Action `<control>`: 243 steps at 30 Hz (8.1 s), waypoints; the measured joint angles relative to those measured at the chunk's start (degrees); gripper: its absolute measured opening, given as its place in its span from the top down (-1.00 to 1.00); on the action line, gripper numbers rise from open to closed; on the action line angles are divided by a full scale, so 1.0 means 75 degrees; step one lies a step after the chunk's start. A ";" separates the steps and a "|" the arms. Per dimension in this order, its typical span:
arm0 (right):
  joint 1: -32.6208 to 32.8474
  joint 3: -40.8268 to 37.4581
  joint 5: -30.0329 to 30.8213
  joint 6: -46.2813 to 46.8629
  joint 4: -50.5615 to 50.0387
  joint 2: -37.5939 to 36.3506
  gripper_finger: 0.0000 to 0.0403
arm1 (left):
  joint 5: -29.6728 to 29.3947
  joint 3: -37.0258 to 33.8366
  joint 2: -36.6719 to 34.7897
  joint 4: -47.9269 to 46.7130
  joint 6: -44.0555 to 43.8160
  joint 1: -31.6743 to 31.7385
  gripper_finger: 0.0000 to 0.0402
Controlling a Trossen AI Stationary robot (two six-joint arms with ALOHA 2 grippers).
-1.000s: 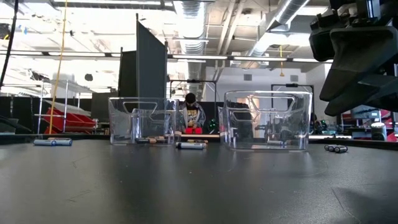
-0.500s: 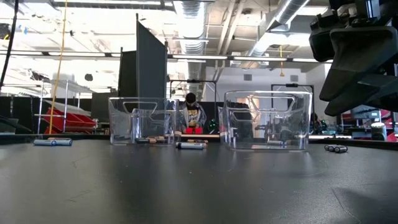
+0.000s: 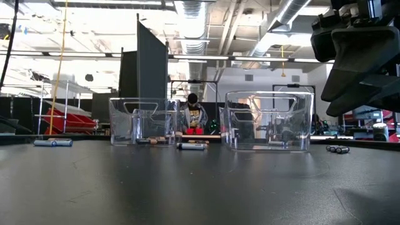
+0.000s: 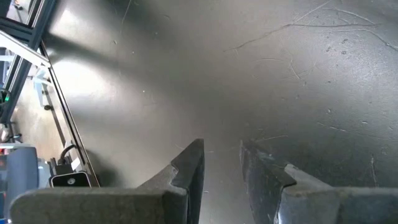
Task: Sort batteries
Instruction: Put the white battery into the right transparent bin
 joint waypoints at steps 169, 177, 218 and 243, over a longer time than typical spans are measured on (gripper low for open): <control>-0.0361 0.0003 0.0006 0.0542 0.0012 0.0003 0.40 | 0.1600 1.0910 0.7364 0.1087 1.7829 1.0354 0.74; -0.0249 0.0003 0.0006 0.0622 -0.0004 0.0003 0.40 | 0.1524 1.0920 0.7630 0.1121 1.7829 1.0354 0.74; -0.0268 0.0003 0.0036 0.0857 -0.0289 0.0003 0.40 | 0.0859 1.1933 0.6752 0.0564 1.7543 1.0354 0.52; 0.0301 0.0003 0.0007 -0.0865 -0.0632 0.0003 0.40 | -0.1767 0.8398 0.3195 -0.1124 1.2160 0.8060 0.52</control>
